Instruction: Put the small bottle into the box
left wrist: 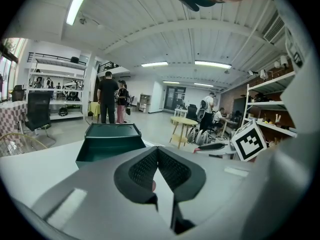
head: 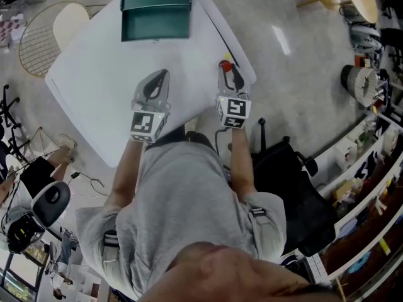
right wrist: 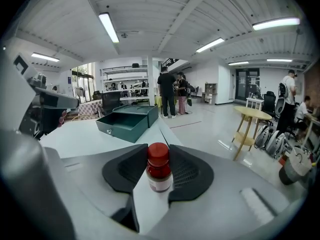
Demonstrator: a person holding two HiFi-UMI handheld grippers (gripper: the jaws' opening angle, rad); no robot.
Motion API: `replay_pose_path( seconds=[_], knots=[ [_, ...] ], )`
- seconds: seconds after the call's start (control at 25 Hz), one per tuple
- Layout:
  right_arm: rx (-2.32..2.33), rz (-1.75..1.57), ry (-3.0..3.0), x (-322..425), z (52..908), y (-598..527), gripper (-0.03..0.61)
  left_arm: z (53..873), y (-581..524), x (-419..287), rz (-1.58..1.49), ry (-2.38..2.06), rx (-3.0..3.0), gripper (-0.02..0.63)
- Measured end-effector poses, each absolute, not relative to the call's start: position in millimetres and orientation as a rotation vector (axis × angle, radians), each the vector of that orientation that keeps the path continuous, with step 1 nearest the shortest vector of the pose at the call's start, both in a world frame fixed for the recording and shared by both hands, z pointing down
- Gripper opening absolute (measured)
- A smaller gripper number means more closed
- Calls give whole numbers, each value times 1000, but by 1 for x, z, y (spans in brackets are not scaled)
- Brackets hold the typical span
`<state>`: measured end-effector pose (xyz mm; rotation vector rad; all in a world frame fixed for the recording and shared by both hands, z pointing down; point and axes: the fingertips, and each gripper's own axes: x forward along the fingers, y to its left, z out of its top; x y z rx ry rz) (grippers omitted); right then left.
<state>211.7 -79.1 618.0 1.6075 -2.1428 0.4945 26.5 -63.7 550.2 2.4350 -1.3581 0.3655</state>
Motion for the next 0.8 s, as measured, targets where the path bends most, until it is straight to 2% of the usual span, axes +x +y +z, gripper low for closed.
replay_pose_path(
  seconds=[0.8],
  knots=[
    [1566,431,-2212,205,592,-72,132,533,-58,13,345,-1457,2427,11]
  ],
)
